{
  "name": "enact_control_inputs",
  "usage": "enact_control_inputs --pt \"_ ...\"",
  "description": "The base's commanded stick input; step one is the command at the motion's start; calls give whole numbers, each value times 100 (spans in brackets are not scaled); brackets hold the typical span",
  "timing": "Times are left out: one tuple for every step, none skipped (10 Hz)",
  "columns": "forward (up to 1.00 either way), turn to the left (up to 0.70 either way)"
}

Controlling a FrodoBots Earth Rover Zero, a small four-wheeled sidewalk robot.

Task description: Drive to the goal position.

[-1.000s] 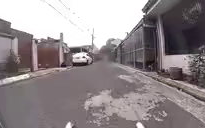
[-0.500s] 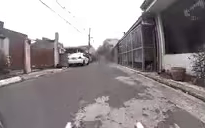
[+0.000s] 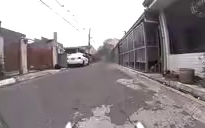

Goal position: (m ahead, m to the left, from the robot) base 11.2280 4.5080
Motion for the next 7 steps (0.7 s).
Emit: enact_control_inputs --pt "68 -1" --pt "68 -1" --pt "67 -1" --pt "67 -1" --pt "68 -1" --pt "68 -1" --pt "68 -1"
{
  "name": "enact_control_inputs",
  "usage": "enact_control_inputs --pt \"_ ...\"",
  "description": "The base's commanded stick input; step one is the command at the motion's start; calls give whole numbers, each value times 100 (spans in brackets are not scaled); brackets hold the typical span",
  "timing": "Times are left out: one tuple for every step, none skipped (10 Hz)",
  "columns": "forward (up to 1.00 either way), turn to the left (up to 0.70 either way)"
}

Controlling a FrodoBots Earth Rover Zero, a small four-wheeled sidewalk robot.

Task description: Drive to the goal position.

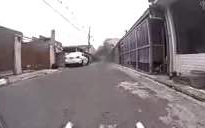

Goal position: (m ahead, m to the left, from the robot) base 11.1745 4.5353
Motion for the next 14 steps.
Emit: enact_control_inputs --pt "68 -1" --pt "68 -1" --pt "68 -1" --pt "68 -1" --pt "68 -1" --pt "68 -1" --pt "68 -6" --pt "67 -12" --pt "68 -14" --pt "68 -14" --pt "67 -13" --pt "67 -13" --pt "68 -6" --pt "68 0"
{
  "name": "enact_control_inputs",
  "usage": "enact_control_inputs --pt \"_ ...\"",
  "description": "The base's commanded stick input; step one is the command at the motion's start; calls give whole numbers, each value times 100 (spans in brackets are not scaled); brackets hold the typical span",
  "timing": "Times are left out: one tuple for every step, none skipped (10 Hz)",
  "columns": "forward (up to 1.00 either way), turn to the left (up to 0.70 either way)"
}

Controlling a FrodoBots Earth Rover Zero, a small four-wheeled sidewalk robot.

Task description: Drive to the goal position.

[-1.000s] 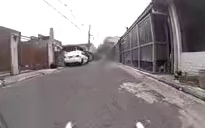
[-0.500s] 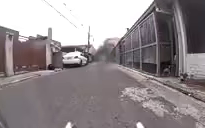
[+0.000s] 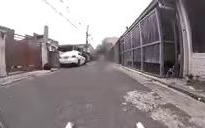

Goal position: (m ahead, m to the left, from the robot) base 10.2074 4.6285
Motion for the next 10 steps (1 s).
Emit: enact_control_inputs --pt "68 0" --pt "68 0" --pt "68 0" --pt "68 0" --pt "68 -1" --pt "68 -14" --pt "68 -14" --pt "68 -14" --pt "68 -14" --pt "68 0"
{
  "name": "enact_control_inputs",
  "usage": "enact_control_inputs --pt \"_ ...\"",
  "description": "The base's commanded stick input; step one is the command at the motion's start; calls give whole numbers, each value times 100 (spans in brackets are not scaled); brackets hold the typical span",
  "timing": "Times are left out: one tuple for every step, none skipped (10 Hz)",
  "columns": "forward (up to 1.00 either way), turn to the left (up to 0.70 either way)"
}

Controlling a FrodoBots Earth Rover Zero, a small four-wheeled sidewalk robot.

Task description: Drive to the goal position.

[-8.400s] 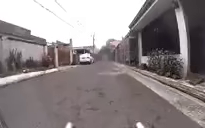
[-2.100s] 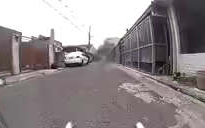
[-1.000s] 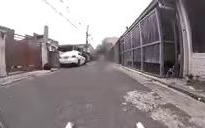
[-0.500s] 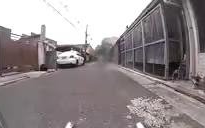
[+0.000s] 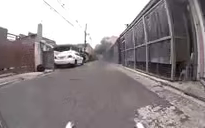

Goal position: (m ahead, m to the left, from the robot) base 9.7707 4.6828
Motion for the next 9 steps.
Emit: enact_control_inputs --pt "68 0" --pt "68 0" --pt "68 0" --pt "67 0" --pt "68 0" --pt "68 0" --pt "68 0" --pt "68 0" --pt "68 0"
